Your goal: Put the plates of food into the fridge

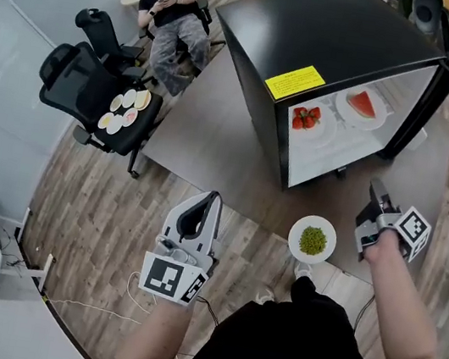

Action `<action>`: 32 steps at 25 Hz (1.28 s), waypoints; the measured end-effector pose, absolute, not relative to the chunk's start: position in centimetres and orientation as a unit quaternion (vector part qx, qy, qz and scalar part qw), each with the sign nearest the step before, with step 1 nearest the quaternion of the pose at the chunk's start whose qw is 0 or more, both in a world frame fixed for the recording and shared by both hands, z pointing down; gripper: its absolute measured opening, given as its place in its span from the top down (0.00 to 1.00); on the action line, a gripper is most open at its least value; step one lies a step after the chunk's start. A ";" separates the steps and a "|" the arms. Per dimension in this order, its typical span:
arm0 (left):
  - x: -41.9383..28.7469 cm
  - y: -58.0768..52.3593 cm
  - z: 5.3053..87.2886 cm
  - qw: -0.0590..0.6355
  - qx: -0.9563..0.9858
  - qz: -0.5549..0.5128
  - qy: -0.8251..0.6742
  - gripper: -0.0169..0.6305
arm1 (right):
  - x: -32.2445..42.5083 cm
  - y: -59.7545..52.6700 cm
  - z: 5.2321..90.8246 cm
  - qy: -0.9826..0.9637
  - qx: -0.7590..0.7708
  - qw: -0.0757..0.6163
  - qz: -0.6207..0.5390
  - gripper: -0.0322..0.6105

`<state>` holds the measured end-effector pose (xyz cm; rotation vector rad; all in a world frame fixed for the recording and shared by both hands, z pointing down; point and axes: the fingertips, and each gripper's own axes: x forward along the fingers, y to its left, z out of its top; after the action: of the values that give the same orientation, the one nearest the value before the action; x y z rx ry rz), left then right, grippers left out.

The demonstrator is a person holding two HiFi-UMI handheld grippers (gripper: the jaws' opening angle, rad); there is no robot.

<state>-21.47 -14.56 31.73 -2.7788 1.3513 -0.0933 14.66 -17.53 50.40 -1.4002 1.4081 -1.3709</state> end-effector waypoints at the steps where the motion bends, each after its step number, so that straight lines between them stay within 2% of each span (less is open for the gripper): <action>1: -21.9 -14.4 31.9 0.024 -0.898 -0.031 0.438 0.97 | 14.3 -16.7 51.0 0.542 -0.545 0.351 -0.534 0.73; 20: -24.4 -9.9 35.9 0.007 -0.912 -0.063 0.404 0.97 | 5.4 -3.8 62.4 0.493 -0.558 0.300 -0.597 0.73; 32: -26.3 -9.2 38.6 0.001 -0.916 -0.090 0.392 0.97 | 0.5 0.2 68.2 0.457 -0.558 0.277 -0.635 0.73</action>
<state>-26.31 -9.22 38.56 -2.8742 1.2307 -0.2833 0.50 0.20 68.19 -1.4976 1.2271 -1.7046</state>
